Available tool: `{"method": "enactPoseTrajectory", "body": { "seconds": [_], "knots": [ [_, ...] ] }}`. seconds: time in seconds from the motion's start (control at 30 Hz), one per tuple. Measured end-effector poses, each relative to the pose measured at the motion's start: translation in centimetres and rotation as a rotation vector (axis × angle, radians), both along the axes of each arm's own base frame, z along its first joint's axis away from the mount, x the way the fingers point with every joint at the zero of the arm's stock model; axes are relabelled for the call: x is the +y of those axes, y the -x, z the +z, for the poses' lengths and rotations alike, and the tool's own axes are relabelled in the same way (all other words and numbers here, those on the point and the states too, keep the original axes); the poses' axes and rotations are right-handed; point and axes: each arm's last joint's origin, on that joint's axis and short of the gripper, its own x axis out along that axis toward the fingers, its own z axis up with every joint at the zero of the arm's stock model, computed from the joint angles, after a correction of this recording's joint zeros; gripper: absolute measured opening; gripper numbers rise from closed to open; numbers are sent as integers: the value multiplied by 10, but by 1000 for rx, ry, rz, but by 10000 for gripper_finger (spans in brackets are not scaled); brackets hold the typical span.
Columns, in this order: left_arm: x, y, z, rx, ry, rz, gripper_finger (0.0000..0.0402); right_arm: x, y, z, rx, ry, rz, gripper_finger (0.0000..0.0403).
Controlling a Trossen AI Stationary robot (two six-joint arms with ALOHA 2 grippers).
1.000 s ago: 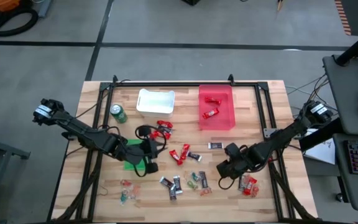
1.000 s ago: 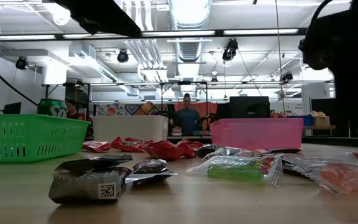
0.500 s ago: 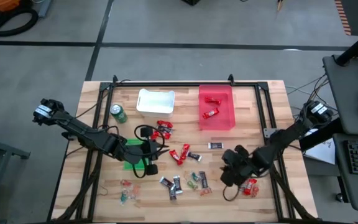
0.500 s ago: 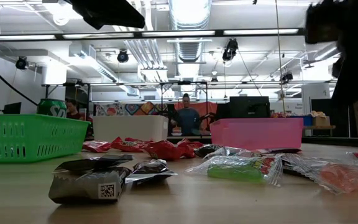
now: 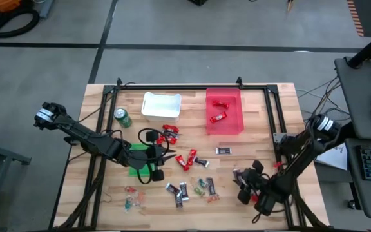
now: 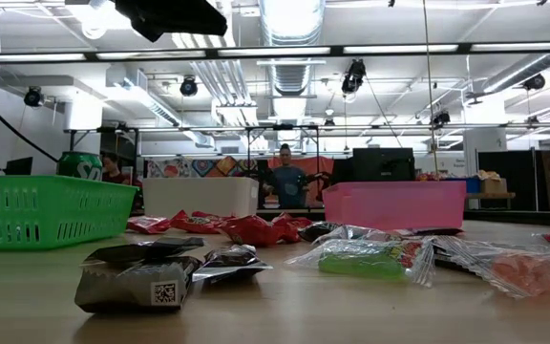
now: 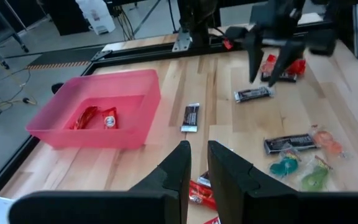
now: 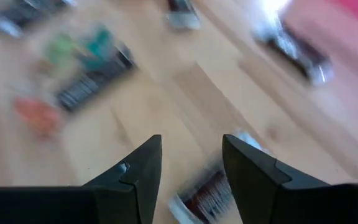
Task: Organize candy in baskets
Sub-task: Put the brown chocolate into the green basket
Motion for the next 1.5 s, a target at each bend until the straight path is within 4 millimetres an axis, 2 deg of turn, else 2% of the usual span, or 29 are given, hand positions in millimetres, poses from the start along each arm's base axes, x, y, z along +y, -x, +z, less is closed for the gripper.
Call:
{"method": "enactPoseTrajectory", "body": {
  "seconds": [0.13,0.43,0.63,0.73,0.93,1.13,1.23,1.5],
  "knots": [
    [0,0,1,-6,3,0,39,-5,7,-13,130,-15,-100,148],
    [0,-1,1,-12,1,-1,39,-7,1,-24,88,25,-163,109],
    [0,-1,3,-21,-15,-7,39,-27,-4,-22,229,197,-94,95],
    [0,-1,3,-21,-14,-7,39,-31,-3,-14,243,206,-86,94],
    [0,-2,3,-27,-24,-11,39,-30,0,5,183,162,-45,106],
    [0,-3,6,-51,-39,-22,39,-28,9,15,-87,240,-64,127],
    [0,-3,6,-50,-41,-22,39,-30,14,6,-115,238,-84,129],
    [0,-3,6,-50,-51,-26,39,-45,25,-33,-181,121,-102,129]
  ]
}}
